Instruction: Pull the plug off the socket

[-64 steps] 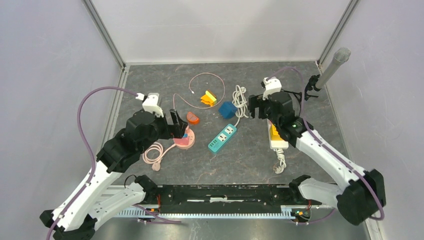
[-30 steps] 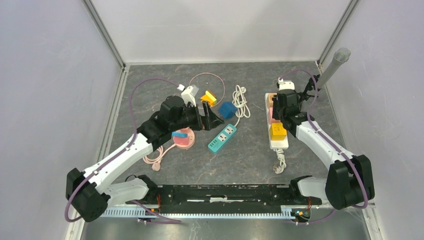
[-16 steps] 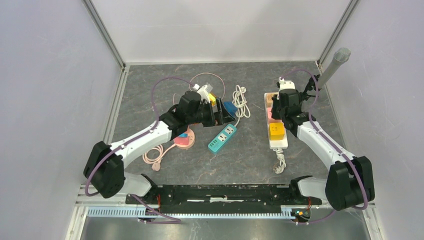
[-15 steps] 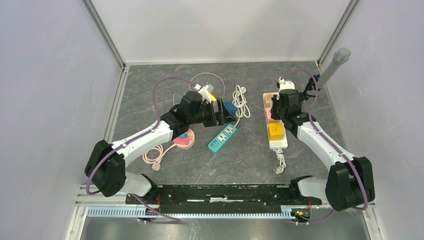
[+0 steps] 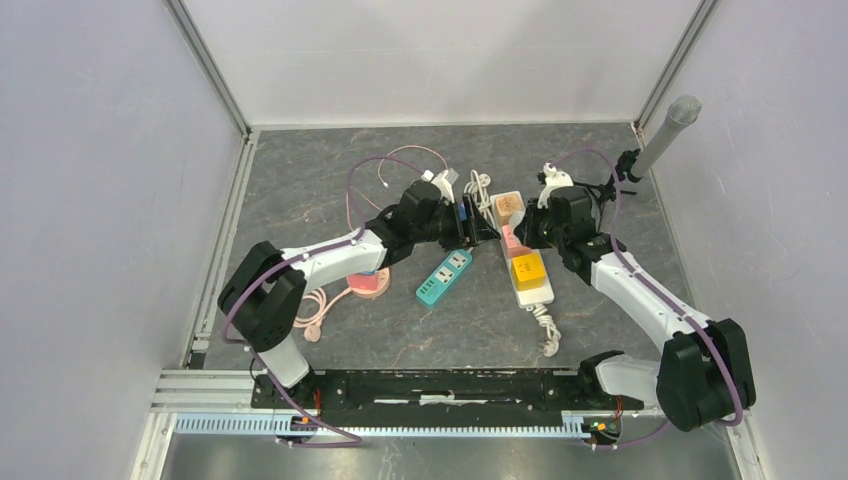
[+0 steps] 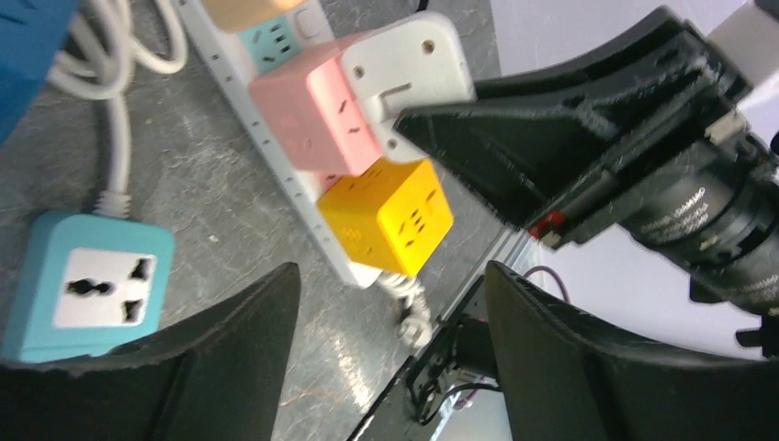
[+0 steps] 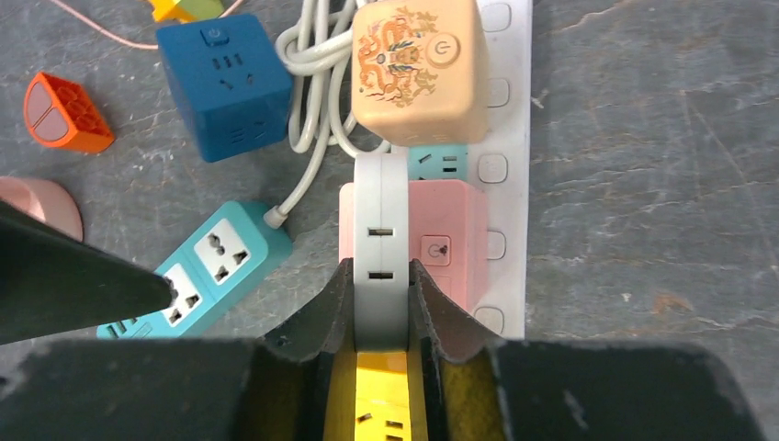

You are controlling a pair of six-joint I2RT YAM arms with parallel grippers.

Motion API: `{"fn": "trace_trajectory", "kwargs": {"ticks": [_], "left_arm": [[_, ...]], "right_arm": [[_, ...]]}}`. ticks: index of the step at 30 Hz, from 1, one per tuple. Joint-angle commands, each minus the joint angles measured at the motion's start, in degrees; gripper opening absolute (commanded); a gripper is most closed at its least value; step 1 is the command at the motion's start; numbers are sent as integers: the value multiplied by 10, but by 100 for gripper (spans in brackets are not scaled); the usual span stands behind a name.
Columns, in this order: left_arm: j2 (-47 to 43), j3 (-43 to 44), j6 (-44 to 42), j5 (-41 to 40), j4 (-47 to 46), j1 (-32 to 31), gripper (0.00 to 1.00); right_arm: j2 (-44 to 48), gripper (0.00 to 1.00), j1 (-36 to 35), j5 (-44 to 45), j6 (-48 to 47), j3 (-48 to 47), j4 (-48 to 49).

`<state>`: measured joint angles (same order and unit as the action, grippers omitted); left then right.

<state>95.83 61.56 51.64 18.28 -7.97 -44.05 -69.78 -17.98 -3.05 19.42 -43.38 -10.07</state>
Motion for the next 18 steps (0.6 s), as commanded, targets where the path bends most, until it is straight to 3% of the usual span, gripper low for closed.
{"fn": "trace_trajectory", "kwargs": {"ticks": [1,3,10,15,18], "left_arm": [[21,22,52,-22,-79,-11,72],[30,16,70,-37,-115,-13,67],[101,72,75,-44,-105,-24,49],[121,83,60,-102,-65,-39,44],[145,95,60,-96,-58,-40,42]], "right_arm": [[3,0,-23,-19,19,0,45],[1,0,-23,1,6,-2,47],[-16,0,-23,27,-34,-7,52],[-21,0,-23,27,-34,-3,62],[-23,0,-24,39,-37,-6,62]]}}
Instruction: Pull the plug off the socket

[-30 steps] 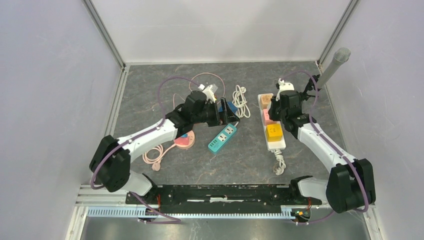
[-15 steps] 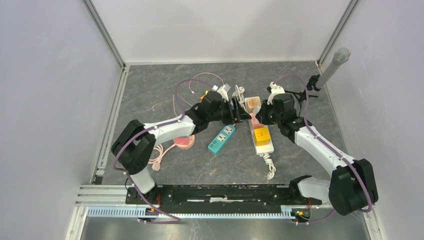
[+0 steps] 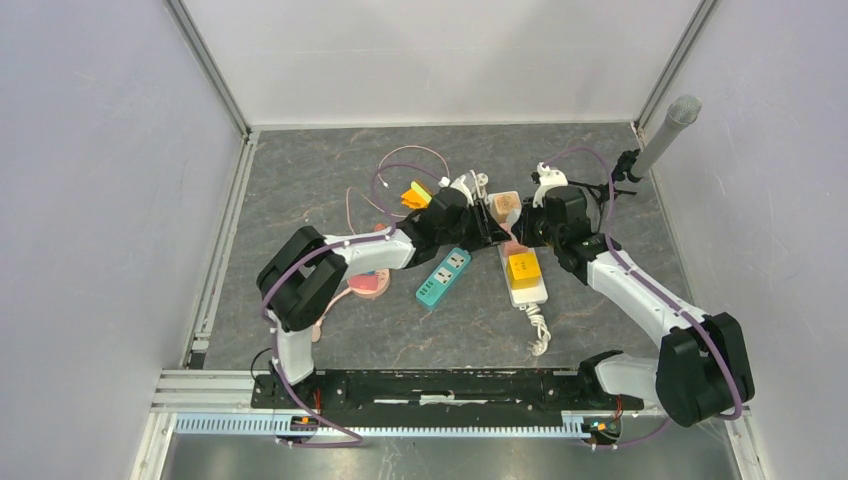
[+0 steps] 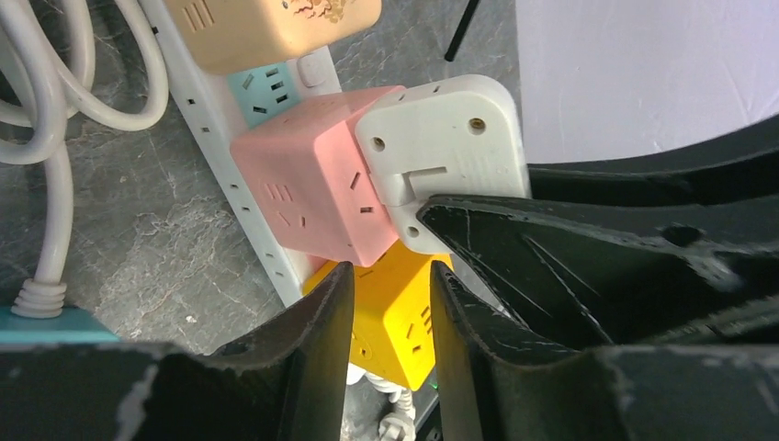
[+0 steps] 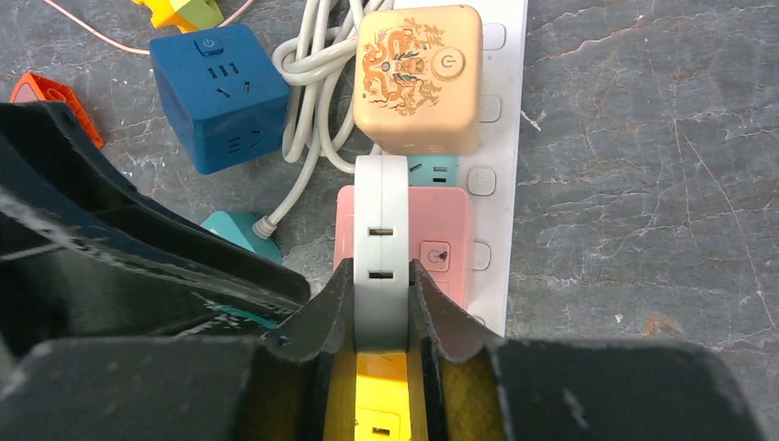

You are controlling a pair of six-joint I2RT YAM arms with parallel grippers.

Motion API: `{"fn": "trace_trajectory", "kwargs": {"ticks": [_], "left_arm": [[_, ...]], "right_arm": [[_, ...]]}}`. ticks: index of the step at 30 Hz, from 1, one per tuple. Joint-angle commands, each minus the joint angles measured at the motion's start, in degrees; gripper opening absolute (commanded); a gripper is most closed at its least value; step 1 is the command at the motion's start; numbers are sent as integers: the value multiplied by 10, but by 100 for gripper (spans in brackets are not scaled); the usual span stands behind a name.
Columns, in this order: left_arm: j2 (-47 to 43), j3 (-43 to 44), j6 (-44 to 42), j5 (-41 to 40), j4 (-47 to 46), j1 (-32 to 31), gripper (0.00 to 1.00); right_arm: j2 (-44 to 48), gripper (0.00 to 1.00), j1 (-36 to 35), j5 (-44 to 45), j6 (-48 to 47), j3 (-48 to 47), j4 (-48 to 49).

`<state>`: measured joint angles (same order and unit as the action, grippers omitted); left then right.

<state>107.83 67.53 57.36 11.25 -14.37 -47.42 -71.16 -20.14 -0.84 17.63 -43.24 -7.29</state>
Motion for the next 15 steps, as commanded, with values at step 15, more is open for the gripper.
{"fn": "trace_trajectory", "kwargs": {"ticks": [15], "left_arm": [[66,60,30,-56,96,-7,28]], "right_arm": [[-9,0,4,-38,-50,-29,13]]}}
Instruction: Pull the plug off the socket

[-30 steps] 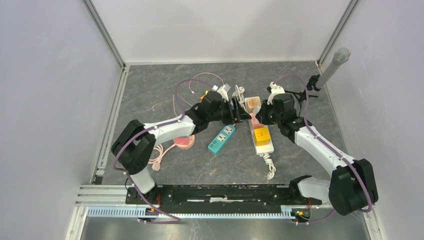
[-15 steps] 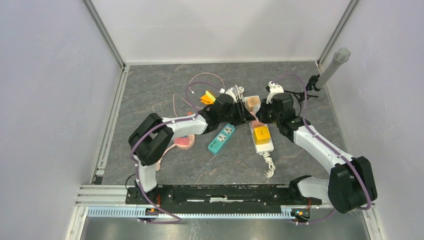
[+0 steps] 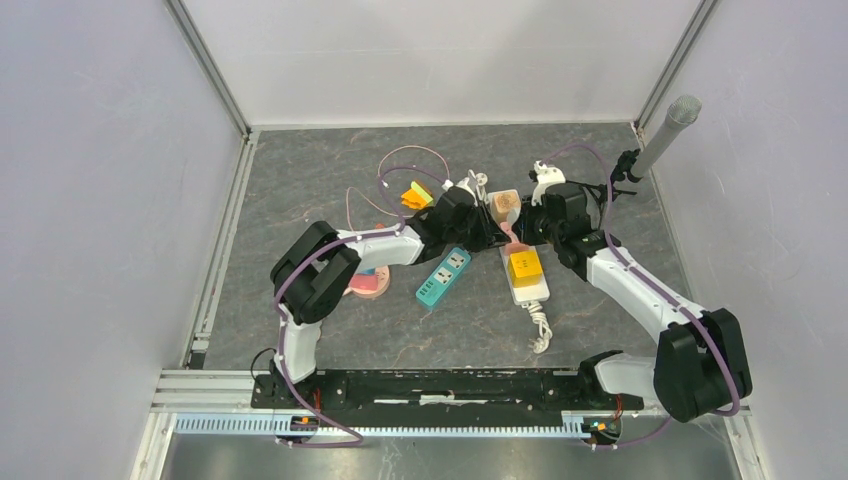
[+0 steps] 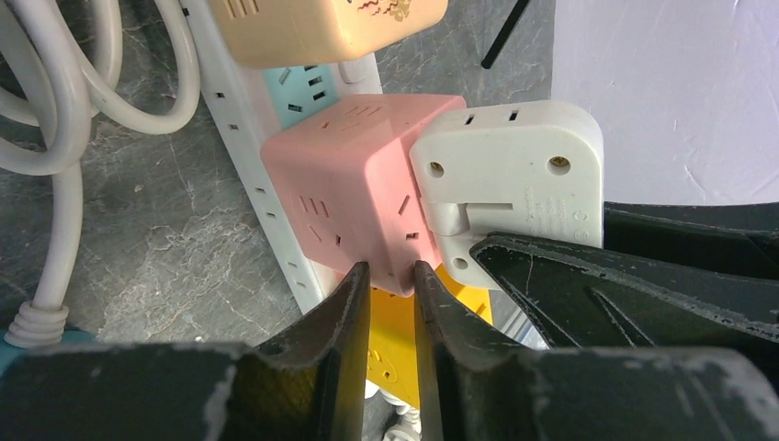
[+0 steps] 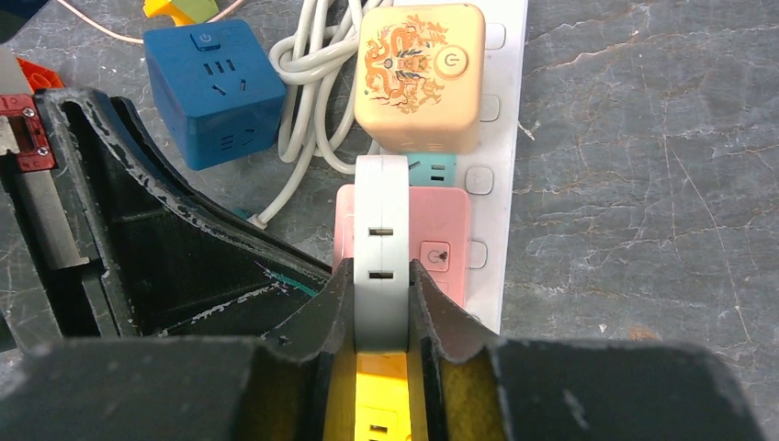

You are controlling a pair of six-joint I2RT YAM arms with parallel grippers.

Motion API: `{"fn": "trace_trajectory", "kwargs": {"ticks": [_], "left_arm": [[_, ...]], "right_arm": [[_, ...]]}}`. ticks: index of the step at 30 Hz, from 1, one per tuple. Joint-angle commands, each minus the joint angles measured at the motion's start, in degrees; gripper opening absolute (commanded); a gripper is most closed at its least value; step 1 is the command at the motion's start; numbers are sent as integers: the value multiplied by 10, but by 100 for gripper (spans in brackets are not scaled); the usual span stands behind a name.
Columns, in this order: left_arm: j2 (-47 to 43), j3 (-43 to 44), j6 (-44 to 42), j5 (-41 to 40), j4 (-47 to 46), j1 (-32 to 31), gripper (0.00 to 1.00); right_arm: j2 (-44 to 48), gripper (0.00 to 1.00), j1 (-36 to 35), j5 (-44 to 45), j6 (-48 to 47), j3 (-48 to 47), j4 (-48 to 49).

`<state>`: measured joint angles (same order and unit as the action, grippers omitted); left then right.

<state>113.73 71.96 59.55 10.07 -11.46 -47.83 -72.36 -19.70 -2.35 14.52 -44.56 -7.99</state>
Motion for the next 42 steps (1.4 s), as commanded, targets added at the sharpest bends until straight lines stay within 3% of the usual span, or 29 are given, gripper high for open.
{"fn": "trace_trajectory", "kwargs": {"ticks": [1,9,12,24,28,35,42], "left_arm": [[7,18,7,-48,78,-2,28],[11,68,-17,-83,190,-2,31],[19,72,-12,-75,196,-2,32],[43,101,-13,-50,207,-1,36],[53,115,-22,-50,215,3,38],[63,115,-19,-46,216,7,35],[71,117,-15,-46,221,10,29]], "right_arm": [[5,0,1,-19,-16,-20,20],[24,0,8,-54,5,-33,82],[42,0,9,-68,-12,-11,136],[32,0,3,-50,-68,3,125],[19,0,-53,48,-105,-15,84],[28,0,-55,122,-99,-23,71],[38,0,-20,16,-52,-32,105]]}}
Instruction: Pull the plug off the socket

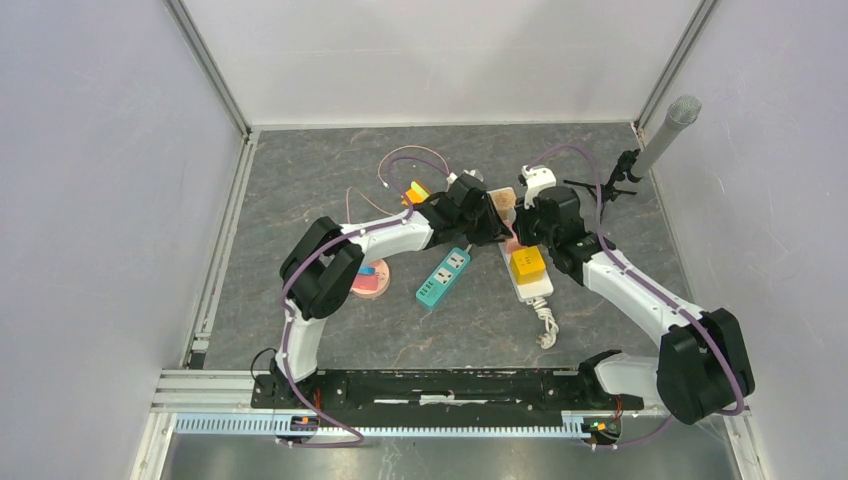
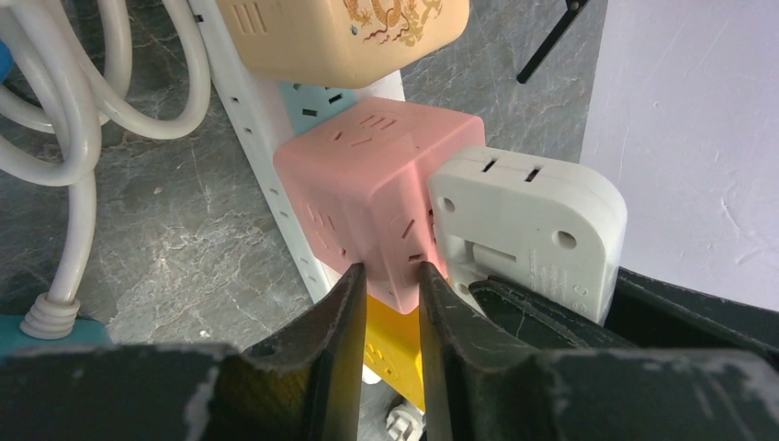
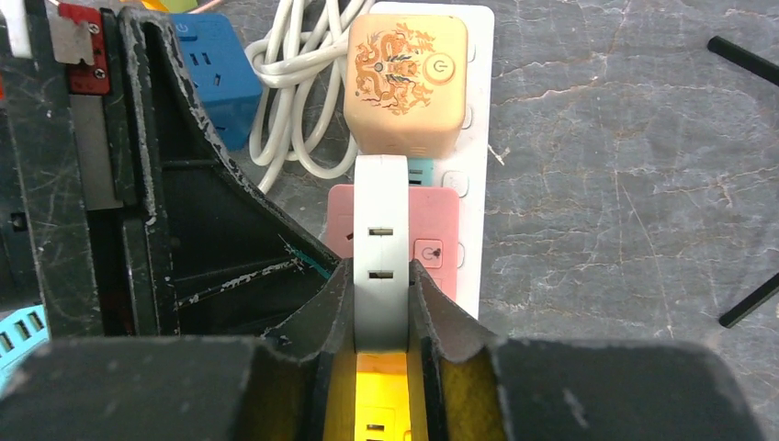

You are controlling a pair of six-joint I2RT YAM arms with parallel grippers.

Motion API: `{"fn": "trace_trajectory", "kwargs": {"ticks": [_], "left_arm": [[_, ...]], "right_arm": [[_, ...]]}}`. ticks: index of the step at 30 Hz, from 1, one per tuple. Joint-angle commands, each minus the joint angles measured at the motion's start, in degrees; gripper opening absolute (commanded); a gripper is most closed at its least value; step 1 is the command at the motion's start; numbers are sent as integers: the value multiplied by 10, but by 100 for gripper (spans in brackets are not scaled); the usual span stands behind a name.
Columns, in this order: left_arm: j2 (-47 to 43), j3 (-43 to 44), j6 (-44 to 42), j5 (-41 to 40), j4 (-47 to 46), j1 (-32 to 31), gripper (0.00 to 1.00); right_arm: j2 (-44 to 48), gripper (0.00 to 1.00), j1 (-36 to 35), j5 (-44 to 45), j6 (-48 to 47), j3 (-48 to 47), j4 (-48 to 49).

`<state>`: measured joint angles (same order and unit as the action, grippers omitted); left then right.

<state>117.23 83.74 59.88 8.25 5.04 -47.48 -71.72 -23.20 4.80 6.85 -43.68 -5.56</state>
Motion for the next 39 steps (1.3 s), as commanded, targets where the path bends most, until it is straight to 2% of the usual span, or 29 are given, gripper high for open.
{"fn": "trace_trajectory", "kwargs": {"ticks": [1,3,7,16,19,26,32,37,39], "left_arm": [[38,0,-19,-27,57,6,28],[40,3,-20,-27,59,7,27],[43,5,-22,-26,60,7,27],[46,10,-25,-25,65,7,27],[43,11,-30,-17,56,8,27],[11,48,-118,98,7,8,47],[-64,38,-183,60,65,8,61],[-136,-14,-181,25,67,7,63],[-161,-36,-180,15,64,7,64]], "right_arm": [[33,0,14,-89,25,-35,98],[32,0,1,-117,21,-18,136],[20,0,-31,-38,-18,-27,108],[57,0,-20,11,-25,-55,80],[71,0,-19,61,-20,-61,58],[96,0,8,228,17,-21,-25],[99,0,36,290,55,43,-52],[75,1,51,306,95,93,-53],[61,5,54,327,115,104,-63]]}}
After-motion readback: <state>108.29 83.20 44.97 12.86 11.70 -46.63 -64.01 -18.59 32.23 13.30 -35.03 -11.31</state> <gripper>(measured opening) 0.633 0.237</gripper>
